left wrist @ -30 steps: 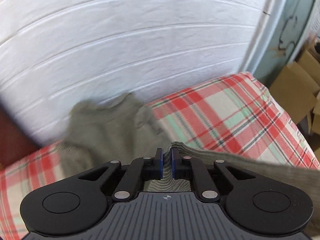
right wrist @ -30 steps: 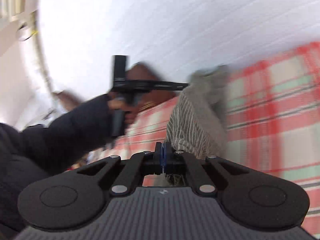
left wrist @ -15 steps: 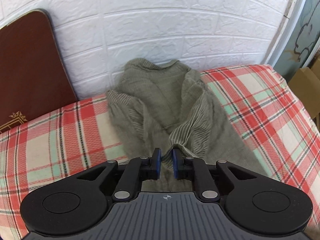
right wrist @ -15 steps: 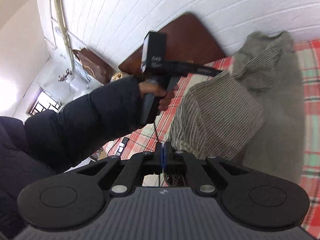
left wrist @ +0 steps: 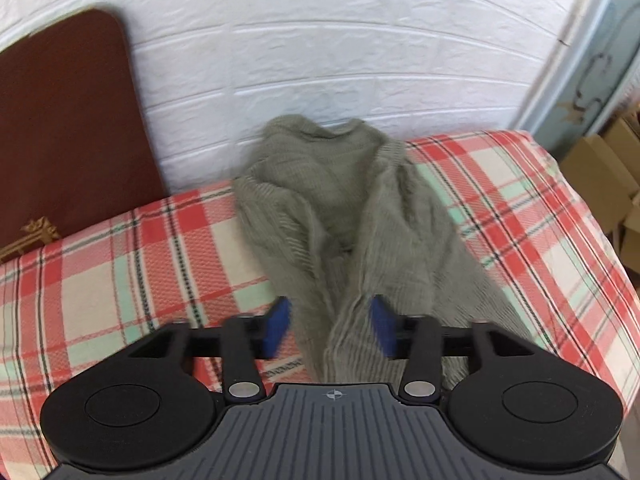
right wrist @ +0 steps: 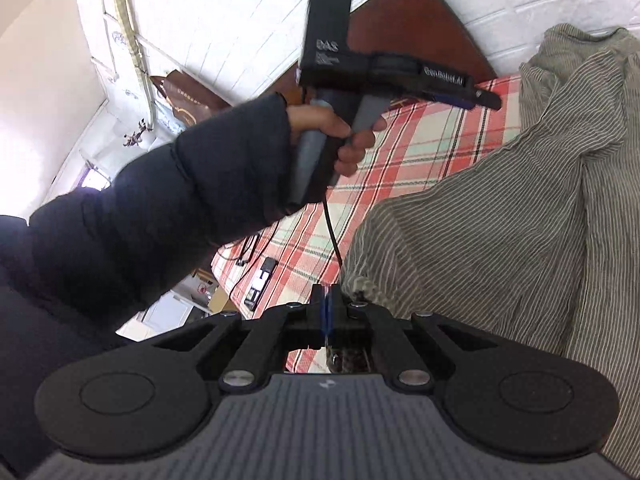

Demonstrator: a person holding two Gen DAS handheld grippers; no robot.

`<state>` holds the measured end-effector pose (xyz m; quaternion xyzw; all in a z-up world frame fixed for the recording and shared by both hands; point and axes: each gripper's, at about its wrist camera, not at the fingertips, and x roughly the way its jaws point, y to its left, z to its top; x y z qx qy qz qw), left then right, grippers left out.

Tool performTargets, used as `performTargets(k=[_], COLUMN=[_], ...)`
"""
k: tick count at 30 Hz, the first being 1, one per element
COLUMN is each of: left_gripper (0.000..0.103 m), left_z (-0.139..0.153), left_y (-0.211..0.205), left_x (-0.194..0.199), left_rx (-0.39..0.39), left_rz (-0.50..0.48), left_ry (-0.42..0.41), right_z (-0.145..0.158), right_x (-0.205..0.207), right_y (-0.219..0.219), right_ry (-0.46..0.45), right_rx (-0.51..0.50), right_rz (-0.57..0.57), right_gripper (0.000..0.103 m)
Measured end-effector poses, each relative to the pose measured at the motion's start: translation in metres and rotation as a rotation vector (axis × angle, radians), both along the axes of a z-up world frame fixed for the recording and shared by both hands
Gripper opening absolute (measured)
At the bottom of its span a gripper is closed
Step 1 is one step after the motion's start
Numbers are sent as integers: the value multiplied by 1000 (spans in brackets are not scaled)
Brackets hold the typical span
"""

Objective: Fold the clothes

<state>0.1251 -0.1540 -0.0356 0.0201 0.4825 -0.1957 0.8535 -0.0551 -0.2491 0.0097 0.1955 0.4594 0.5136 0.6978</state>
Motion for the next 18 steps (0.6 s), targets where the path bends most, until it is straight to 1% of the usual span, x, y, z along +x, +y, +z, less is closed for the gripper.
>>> performTargets(k=[2,4,8,10,12,13,14,15,16,17,18], left_gripper=[84,84,84,84,83,82,78,73,65,37,19], left_z=[-5,-16,-39,-49,-58,-61,-64,-66,-69,-70,-68], left_y=[-6,-10,-16,-22,-29,-31,-31,-31,-31,-30,-27], left_x=[4,11,24,27,29,31,32,33,35,36,38], left_rx=[3,10,-41,-45,-27,-20,-21,-22,-23,-25,-32], left_rz=[-1,5,37,40,42,44,50,55,60,66,74], left_ry=[34,89,195,219,240,249,258,266,274,279,276], right_z=[-2,-4,-10,-12,-15,-16,-17,-17,-16,-16,-15], right_x=[2,2,1,1,2,2,3,3,3,3,3], right_y=[1,-4,-16,-20,-24,-26,-27,-28,-29,-30,-30], right_ry=[0,1,23,35,44,48,51,53,54,53,52], right_rx=[1,7,23,31,38,41,46,46,46,41,34], right_rz=[18,24,22,27,33,35,35,34,33,29,23], right_gripper=[2,2,2,2,2,2,2,2,2,2,2])
